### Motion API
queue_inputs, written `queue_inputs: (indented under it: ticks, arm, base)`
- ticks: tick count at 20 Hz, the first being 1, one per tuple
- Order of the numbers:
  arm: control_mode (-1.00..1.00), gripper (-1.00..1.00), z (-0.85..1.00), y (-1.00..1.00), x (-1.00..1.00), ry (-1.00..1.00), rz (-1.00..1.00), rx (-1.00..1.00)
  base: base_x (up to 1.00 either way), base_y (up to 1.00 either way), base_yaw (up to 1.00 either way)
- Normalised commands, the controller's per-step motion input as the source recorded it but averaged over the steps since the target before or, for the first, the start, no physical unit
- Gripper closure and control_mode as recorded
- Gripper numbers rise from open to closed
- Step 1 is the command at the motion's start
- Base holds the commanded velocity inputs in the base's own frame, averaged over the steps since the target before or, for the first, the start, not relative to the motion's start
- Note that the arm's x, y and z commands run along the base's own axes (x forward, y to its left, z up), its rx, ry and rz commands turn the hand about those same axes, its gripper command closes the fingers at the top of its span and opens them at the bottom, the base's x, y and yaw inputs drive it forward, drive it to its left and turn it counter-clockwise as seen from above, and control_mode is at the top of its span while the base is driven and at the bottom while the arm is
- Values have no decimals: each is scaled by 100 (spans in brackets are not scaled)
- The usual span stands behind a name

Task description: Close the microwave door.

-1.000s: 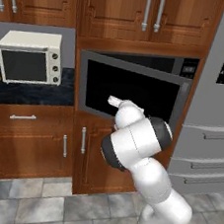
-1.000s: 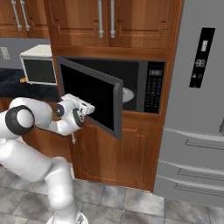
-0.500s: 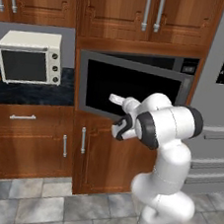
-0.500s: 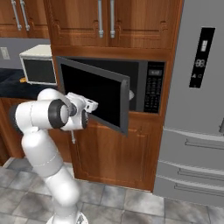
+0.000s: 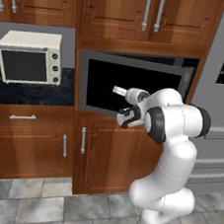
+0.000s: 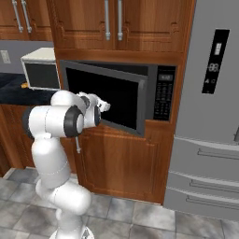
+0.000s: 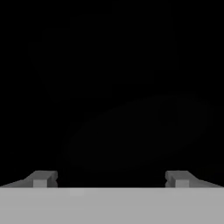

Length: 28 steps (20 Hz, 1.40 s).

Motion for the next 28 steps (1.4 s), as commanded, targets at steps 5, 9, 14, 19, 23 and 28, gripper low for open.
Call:
queue_inputs:
  ticks: [5, 9, 14, 19, 23, 28]
  arm:
    - [-100, -100, 7, -29, 50, 10, 0, 0]
    - [-100, -100, 0, -14, 51, 3, 0, 0]
    - [-100, -100, 0, -16, 57, 0, 0, 0]
    - [-100, -100, 0, -14, 46, 0, 0, 0]
    - [-100, -100, 0, -12, 36, 0, 0, 0]
    - [-100, -100, 1, -4, 0, 0, 0, 0]
  base:
    - [0, 0, 0]
    - [0, 0, 0]
    - [0, 0, 0]
    - [0, 0, 0]
    - [0, 0, 0]
    - [0, 0, 0]
